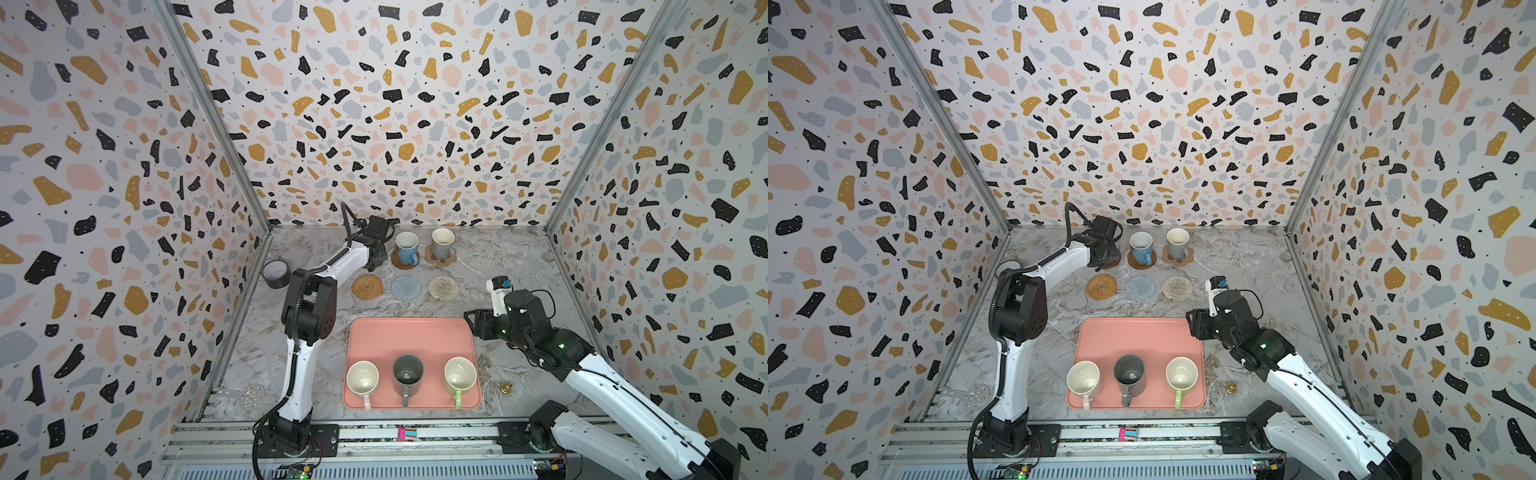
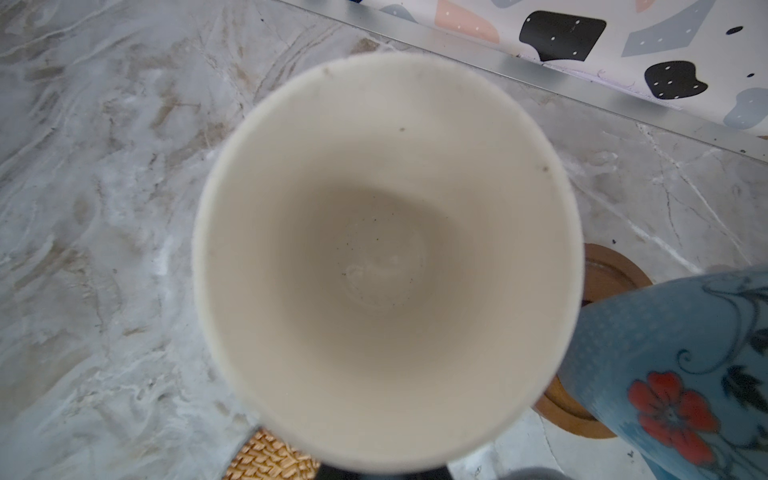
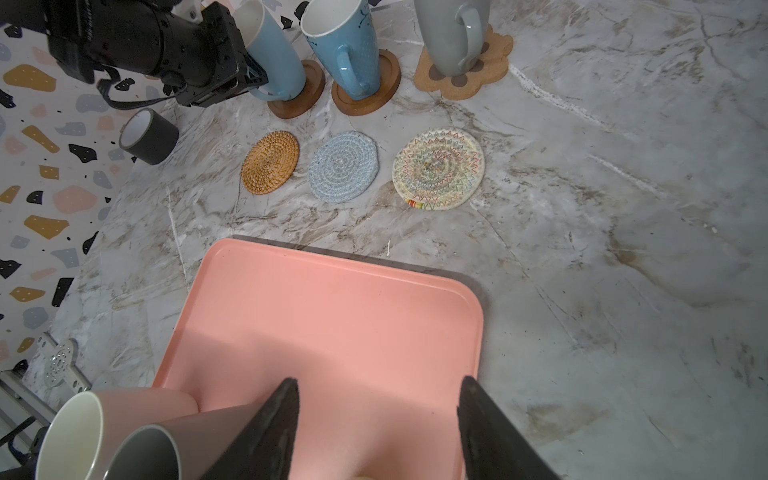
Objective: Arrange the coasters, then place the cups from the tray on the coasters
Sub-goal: 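Lower the plain light-blue mug onto the empty brown wooden coaster with the left gripper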
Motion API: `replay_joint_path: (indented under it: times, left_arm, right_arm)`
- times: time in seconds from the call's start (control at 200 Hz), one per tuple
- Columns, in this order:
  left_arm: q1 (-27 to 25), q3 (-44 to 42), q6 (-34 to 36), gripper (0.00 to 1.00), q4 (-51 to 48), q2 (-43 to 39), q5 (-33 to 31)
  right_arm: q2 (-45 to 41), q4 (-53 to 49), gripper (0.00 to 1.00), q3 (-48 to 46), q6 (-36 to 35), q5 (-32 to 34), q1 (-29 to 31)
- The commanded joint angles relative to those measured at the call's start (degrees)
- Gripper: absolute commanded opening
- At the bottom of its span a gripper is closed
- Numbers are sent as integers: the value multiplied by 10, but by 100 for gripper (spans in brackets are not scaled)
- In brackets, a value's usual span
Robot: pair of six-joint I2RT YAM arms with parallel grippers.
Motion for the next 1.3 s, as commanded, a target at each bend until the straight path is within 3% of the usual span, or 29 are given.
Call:
replay_joint_path:
  times: [0.0,0.636,1.297]
  left_arm:
    - [2,23,11,12,24,-2,-15]
    - [-5,16,11,36,19,-6,-4]
    - [-16,8,22,42,66,-6,61]
  right_arm:
    - [-11,-7,63,-6,7,6,-2]
    - [-19,-2,63,-11,15,7,-2]
    - [-16,-7,62,-6,25,7,-1]
